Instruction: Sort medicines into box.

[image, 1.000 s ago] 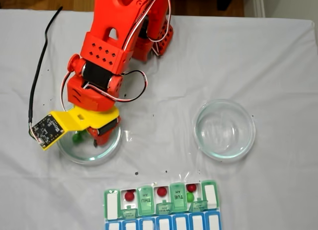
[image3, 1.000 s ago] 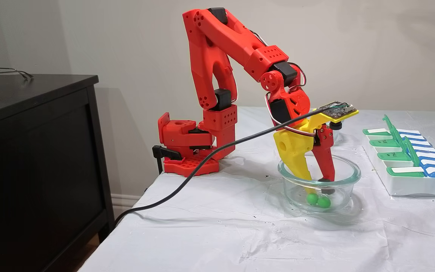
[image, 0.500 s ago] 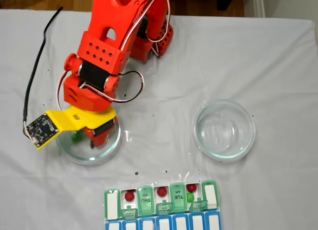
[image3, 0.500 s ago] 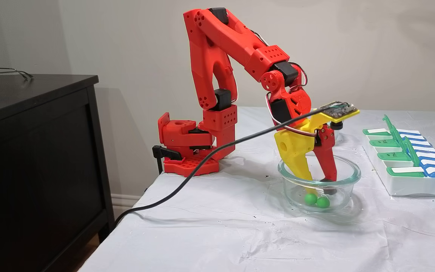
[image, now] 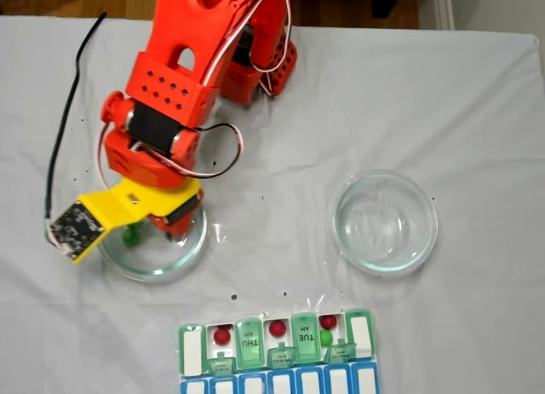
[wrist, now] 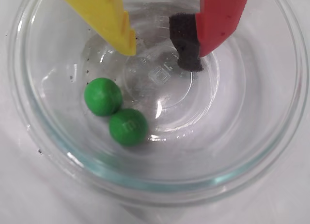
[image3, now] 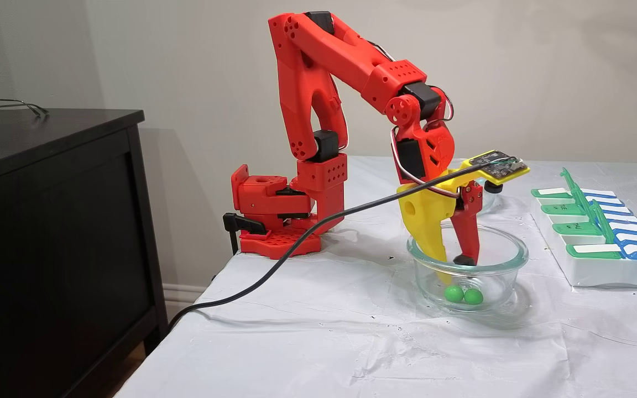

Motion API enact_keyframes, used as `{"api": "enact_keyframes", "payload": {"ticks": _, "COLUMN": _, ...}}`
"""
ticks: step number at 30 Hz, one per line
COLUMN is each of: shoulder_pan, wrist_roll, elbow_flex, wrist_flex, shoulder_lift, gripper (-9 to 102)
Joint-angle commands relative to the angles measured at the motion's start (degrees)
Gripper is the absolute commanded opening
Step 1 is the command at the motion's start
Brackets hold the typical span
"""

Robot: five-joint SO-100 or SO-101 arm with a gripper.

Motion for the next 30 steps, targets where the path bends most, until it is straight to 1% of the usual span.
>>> {"api": "enact_keyframes", "payload": {"ticks": 1, "shoulder_pan": 1.7, "wrist_roll": -2.5, "elbow_flex": -7.7, "wrist_flex": 1.3, "shoulder_lift": -0.1, "gripper": 16}}
{"api": "enact_keyframes", "payload": {"ticks": 9, "shoulder_pan": 4.6, "wrist_roll": -9.6, "elbow_flex": -12.5, "wrist_flex": 2.4, "shoulder_lift": -4.0, "gripper": 18}}
{"api": "enact_keyframes", "payload": {"ticks": 11, "shoulder_pan": 5.0, "wrist_roll": -12.6, "elbow_flex": -13.5, "wrist_flex": 3.7, "shoulder_lift": -5.2, "gripper": 18}}
{"api": "enact_keyframes", "payload": {"ticks": 18, "shoulder_pan": 6.5, "wrist_roll": -16.8, "elbow_flex": -19.3, "wrist_flex": 7.3, "shoulder_lift": -10.5, "gripper": 21}}
{"api": "enact_keyframes", "payload": {"ticks": 22, "shoulder_pan": 6.9, "wrist_roll": -17.1, "elbow_flex": -21.9, "wrist_flex": 8.2, "shoulder_lift": -12.5, "gripper": 21}}
{"api": "enact_keyframes", "payload": {"ticks": 30, "shoulder_pan": 6.4, "wrist_roll": -11.9, "elbow_flex": -22.7, "wrist_flex": 4.8, "shoulder_lift": -13.4, "gripper": 21}}
